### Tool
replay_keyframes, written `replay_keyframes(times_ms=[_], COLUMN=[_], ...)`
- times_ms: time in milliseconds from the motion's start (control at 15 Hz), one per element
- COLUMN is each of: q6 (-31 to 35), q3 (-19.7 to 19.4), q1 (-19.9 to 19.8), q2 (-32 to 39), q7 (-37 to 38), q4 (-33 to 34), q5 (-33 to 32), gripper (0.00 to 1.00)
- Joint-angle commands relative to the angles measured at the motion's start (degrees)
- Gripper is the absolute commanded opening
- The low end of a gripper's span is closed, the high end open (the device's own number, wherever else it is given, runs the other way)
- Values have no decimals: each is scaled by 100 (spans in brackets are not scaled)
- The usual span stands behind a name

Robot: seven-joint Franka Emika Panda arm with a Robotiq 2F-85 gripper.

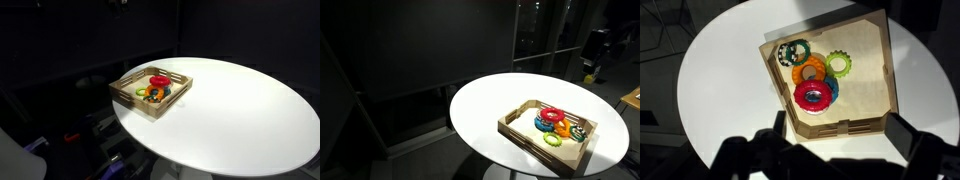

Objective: Pick up the red ring and put it on the table

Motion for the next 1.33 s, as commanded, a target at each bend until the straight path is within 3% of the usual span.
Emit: replay_keyframes(times_ms=[0,867,1133,1267], q6=[-165,-138,-235,-41], q3=[-307,-1248,-1439,-1411], q1=[49,-77,-64,-42], q2=[274,1281,1501,1406], q7=[72,-296,-431,-256], q4=[278,737,905,686], q5=[63,190,340,194], gripper=[100,100,100,100])
